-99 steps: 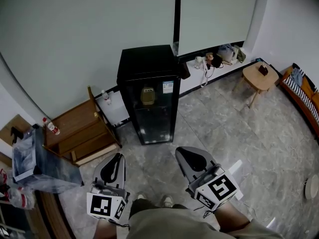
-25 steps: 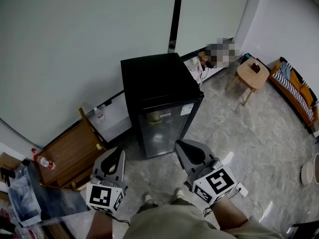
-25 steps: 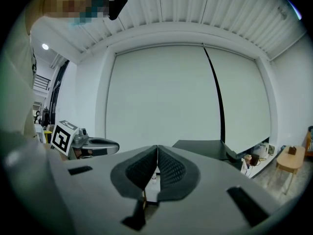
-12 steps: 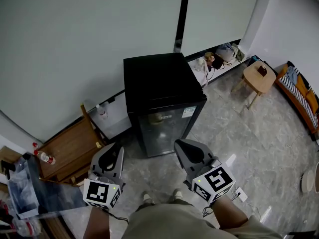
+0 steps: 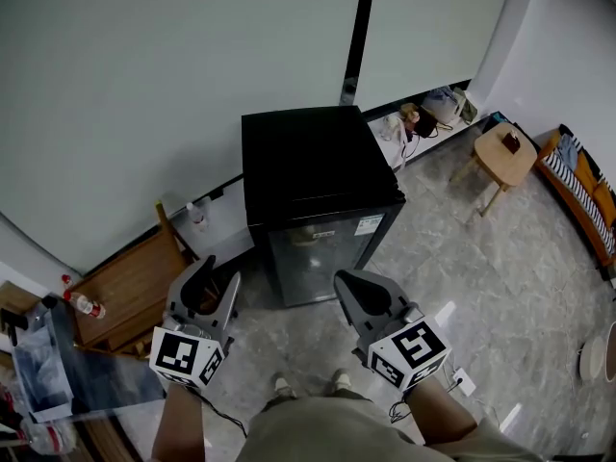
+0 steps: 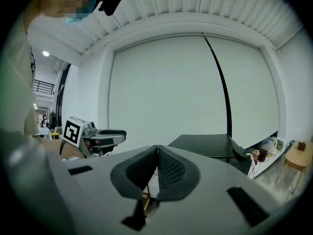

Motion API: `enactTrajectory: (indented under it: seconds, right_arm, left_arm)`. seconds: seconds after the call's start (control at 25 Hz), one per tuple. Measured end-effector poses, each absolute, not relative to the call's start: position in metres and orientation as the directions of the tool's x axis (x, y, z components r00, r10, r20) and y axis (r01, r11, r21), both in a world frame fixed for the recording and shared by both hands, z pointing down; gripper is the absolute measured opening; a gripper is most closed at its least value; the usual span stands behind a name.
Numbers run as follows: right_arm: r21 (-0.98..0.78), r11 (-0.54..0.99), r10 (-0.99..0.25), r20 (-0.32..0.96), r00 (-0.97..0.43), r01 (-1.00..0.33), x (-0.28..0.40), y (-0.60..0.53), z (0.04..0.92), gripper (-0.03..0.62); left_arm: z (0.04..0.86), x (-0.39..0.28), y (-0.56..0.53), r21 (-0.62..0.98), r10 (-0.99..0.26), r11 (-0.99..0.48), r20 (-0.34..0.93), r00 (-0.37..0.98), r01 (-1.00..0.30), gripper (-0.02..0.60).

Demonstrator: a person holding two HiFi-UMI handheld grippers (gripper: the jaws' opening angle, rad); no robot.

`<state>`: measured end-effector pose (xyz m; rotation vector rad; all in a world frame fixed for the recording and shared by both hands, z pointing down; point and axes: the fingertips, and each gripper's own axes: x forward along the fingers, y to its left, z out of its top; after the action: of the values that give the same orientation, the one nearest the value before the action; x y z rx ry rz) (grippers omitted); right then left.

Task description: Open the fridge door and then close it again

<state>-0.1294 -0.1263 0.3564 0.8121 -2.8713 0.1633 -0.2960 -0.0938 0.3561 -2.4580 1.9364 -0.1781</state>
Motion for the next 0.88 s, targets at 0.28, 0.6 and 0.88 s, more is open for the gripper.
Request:
enactTrajectory:
  seconds: [0.28, 0.6, 0.88]
  right_arm:
    - [-0.071, 0.842, -0.514, 0.201, -0.834, -0.535, -0.139, -0.142, 0.369, -0.003]
    - [-0.078, 0.839, -0.509, 0.239, -0.827, -0.539, -0.16, -0.156, 0.38, -0.003]
    - [-0.091, 0.837, -0.501, 0.271, -0.822, -0.54, -0.178, -0.166, 0.393, -0.003]
  left_arm:
    - [0.375, -0.313, -0.136, -0.111, -0.96, -0.272, 0.104, 0.261, -0.956, 0.184]
    - [0.404, -0.31, -0.175, -0.176, -0.934, -0.353, 0.123, 0.336, -0.919, 0.224]
    - [0.429, -0.32, -0.205, -0.078, -0.908, -0.409, 0.134, 0.397, -0.909, 0.238]
